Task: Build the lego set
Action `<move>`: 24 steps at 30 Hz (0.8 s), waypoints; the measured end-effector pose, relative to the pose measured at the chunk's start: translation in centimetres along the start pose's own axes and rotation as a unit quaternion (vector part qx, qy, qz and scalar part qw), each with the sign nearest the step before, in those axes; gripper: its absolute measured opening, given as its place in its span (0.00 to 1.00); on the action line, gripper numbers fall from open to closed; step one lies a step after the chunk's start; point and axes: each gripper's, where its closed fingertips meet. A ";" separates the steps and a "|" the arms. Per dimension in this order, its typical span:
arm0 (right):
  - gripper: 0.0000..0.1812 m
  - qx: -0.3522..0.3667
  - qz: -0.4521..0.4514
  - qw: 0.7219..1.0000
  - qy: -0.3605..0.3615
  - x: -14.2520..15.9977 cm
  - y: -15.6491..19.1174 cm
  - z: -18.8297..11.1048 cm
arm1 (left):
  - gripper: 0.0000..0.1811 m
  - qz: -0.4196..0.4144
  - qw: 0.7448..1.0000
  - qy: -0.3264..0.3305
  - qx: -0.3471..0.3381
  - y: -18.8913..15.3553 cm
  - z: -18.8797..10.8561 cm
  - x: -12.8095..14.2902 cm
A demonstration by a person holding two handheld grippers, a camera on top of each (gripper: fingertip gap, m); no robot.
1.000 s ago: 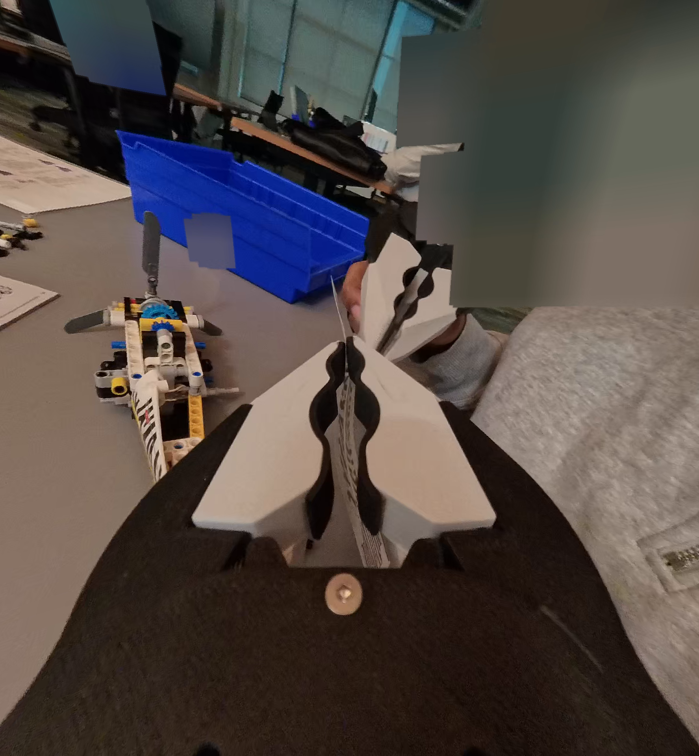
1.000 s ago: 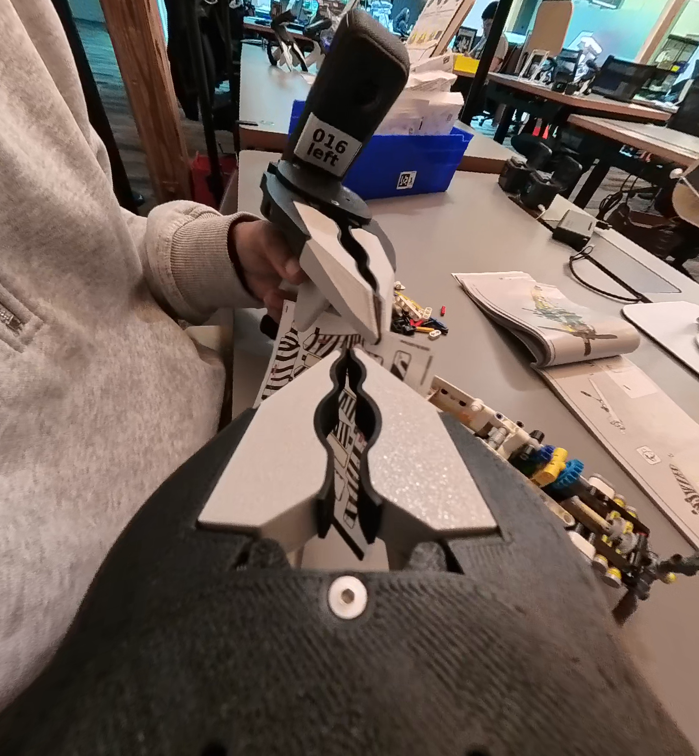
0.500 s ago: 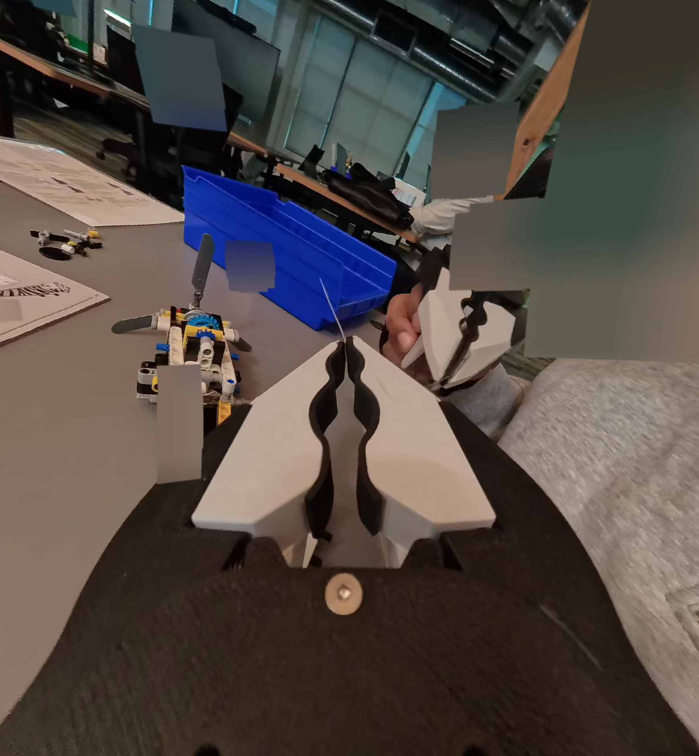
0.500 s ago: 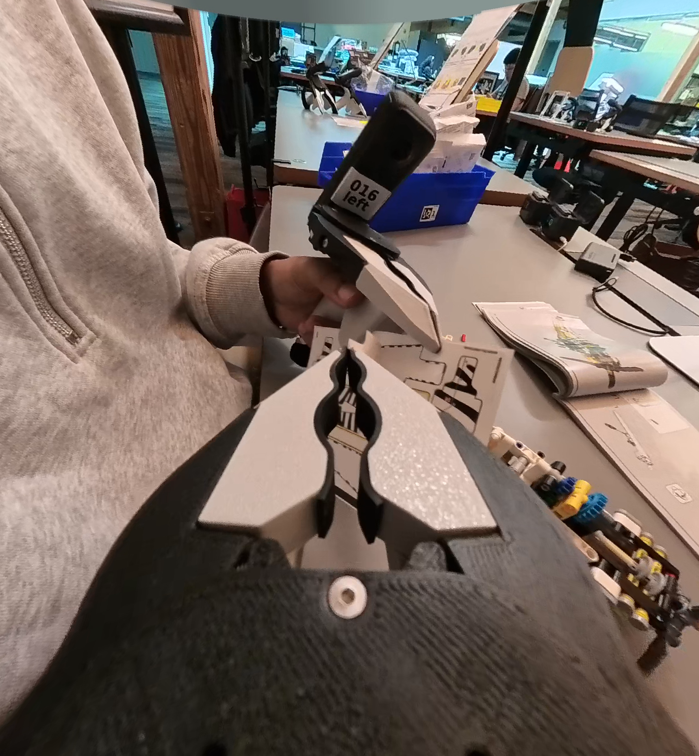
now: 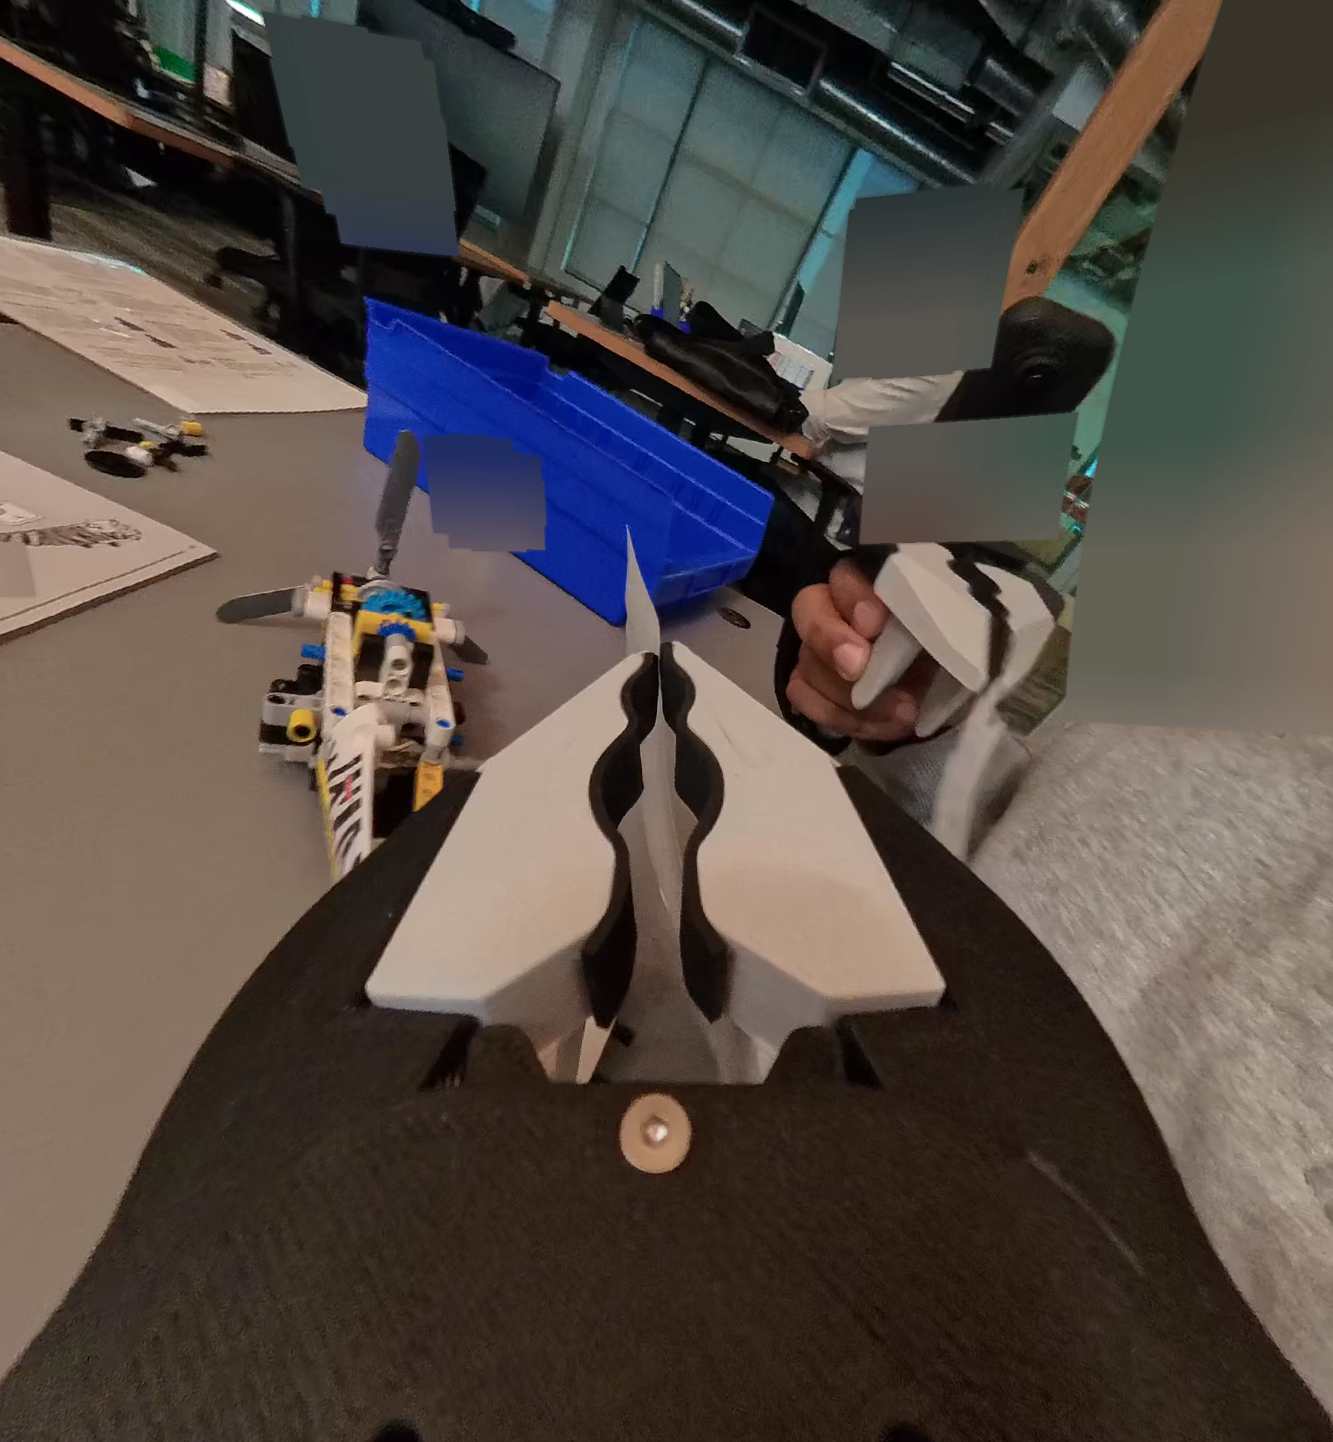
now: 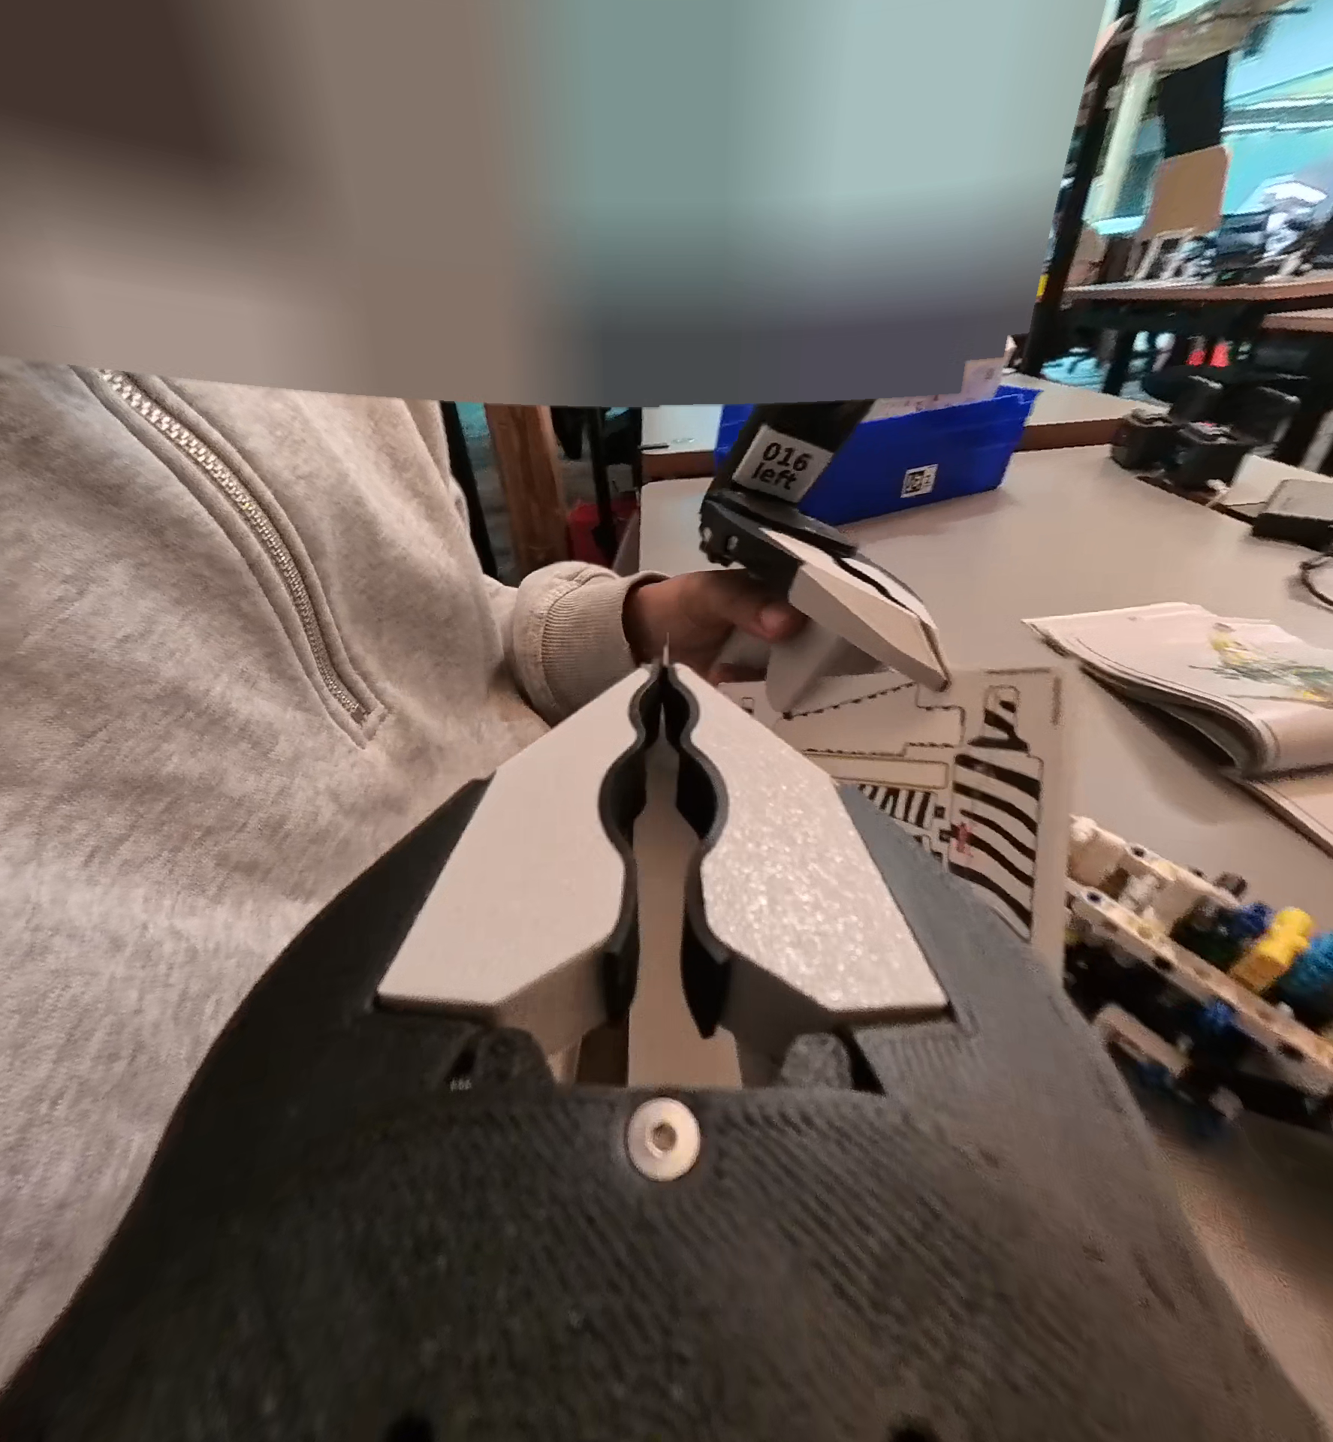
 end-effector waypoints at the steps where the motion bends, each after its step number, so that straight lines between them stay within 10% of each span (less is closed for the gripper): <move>1: 0.00 0.013 0.004 1.000 -0.009 -0.2 -0.2 -0.7 | 0.00 0.001 1.000 0.005 0.008 -0.4 0.4 0.1; 13: 0.00 0.239 -0.023 0.967 -0.088 -3.1 -2.9 -11.6 | 0.00 0.073 0.985 0.144 0.060 -2.0 9.2 1.5; 20: 0.00 0.302 -0.038 0.950 -0.076 -3.0 -3.4 -14.5 | 0.00 -0.046 0.976 0.201 0.066 -1.2 13.4 3.8; 24: 0.00 0.329 -0.044 0.941 -0.069 -2.5 -3.8 -15.4 | 0.23 0.020 0.977 0.213 -0.001 1.0 13.3 4.3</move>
Point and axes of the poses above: each gripper's, where its closed fingertips meet, z out along the fingers, x out of its underside, y = z × x across the jaws, and after that the axes turned 6 degrees about -y, right-handed
